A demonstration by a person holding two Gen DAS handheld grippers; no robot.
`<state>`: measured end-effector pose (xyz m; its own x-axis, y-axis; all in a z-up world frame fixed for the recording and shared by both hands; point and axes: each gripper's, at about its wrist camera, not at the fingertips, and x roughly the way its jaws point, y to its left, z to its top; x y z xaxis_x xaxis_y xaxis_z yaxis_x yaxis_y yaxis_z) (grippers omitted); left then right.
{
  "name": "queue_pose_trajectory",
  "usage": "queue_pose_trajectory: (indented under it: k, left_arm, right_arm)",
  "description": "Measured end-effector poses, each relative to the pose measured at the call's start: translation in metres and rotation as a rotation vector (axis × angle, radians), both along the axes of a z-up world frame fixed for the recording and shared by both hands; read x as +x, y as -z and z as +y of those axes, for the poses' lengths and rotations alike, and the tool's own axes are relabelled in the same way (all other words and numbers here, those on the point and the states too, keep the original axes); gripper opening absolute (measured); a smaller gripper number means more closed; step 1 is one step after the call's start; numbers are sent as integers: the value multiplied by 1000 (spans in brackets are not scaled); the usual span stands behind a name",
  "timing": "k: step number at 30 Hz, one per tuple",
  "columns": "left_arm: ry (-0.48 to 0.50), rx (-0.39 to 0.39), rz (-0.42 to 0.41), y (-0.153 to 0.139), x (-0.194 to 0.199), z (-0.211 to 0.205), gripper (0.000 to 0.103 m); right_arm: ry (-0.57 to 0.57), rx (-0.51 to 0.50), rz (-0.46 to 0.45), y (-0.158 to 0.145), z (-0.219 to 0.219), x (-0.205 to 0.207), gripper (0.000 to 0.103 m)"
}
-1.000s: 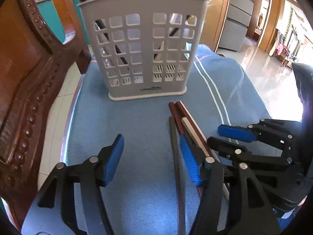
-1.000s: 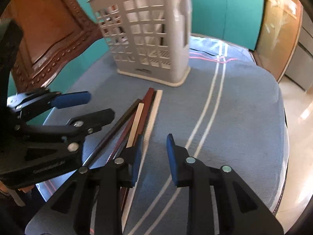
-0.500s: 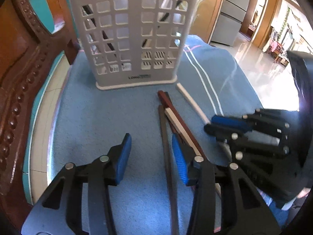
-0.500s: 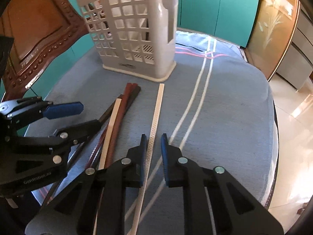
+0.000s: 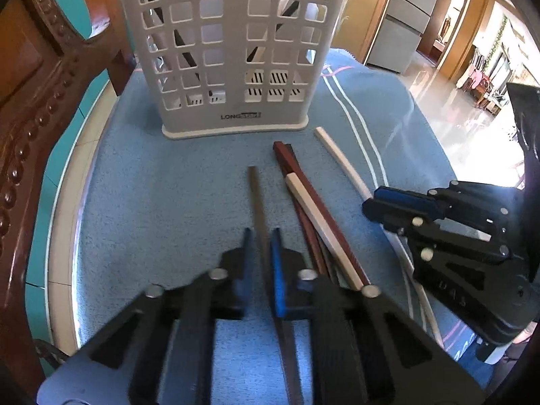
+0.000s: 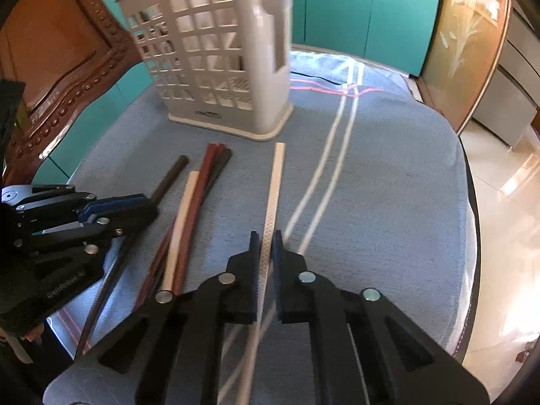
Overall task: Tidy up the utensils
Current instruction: 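Close the left tool on a reddish-brown chopstick while the right tool grasps a cream patterned chopstick, then lift both held chopsticks and lower them into the white basket with both tools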
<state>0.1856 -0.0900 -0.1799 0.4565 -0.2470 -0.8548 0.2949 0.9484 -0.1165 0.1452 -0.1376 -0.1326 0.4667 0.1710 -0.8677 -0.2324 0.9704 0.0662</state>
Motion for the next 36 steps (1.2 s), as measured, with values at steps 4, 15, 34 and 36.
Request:
queue_pose_trajectory:
  k: [4,15,34,36]
  left_arm:
    - [-2,12,-10,-3,1,8,9]
    - [-15,30,-24,-7,5,3,12]
    - [-72,13,-3,-5,11,10,8]
    - [-75,18,-6,-5,11,10,9]
  right_arm:
    - [41,-13,9,-1,-15,2,7]
    - [85,-38,-28,-1,-20,12,19]
    - [89,6,-18,-4,-29,14,14]
    - [93,-31,-31,-3,-26,17,21]
